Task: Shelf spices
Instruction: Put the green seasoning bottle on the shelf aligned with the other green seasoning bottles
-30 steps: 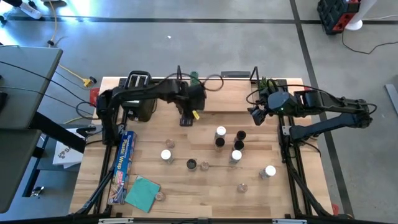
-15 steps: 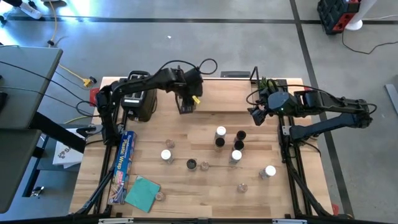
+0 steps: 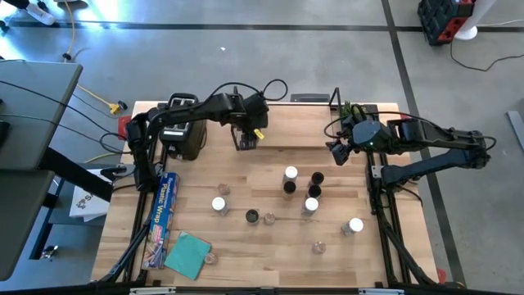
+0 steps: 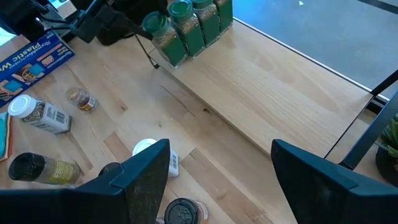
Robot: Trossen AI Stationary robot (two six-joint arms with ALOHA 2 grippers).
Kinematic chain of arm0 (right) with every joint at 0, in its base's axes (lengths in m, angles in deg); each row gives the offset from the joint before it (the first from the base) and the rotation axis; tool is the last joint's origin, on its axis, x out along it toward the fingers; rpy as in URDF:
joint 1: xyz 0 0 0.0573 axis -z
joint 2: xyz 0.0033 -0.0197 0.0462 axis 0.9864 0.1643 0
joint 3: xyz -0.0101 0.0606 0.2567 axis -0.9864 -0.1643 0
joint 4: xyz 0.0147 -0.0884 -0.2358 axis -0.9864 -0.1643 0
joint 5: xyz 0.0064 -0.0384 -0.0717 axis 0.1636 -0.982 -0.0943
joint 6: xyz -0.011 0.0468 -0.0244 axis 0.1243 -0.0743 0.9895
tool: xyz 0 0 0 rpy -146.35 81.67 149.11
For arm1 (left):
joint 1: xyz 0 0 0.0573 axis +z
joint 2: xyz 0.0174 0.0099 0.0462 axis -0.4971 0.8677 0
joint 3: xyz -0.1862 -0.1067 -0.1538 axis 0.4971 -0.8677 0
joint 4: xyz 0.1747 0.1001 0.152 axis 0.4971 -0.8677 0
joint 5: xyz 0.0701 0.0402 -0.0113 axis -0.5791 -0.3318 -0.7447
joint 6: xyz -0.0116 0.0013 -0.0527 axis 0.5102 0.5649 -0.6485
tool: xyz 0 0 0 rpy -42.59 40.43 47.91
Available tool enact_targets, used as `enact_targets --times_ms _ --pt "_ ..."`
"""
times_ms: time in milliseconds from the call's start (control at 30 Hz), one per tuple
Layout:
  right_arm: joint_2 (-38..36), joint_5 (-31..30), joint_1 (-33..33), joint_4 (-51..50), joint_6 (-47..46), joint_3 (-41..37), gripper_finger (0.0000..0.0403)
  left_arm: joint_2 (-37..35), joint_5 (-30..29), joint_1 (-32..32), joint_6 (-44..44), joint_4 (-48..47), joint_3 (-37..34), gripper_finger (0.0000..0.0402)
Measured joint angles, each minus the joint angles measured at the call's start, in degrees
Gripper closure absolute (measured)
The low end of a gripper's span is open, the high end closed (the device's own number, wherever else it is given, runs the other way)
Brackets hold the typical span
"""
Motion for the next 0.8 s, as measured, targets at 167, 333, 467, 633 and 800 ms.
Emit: enact_targets --times_ms 167,333,467,633,800 --pt "0.01 0.0 0.0 0.0 0.0 0.0 0.0128 0.0 -0.33 0.0 -0.02 1.02 0.0 0.0173" --pt "0.0 0.0 0.0 0.0 0.0 0.0 0.0128 0.0 -0.23 0.01 -0.02 0.98 0.0 0.0173" --pt "0.0 0.0 0.0 0.0 0.02 0.0 0.0128 0.0 0.29 0.02 0.0 0.88 0.0 0.0172" --pt "0.0 0.0 0.0 0.0 0.02 0.0 0.0128 0.0 2.28 0.02 1.07 0.85 0.0 0.0172" --pt "0.0 0.0 0.0 0.0 0.0 0.0 0.0128 0.0 1.82 0.0 1.4 0.85 0.0 0.0172"
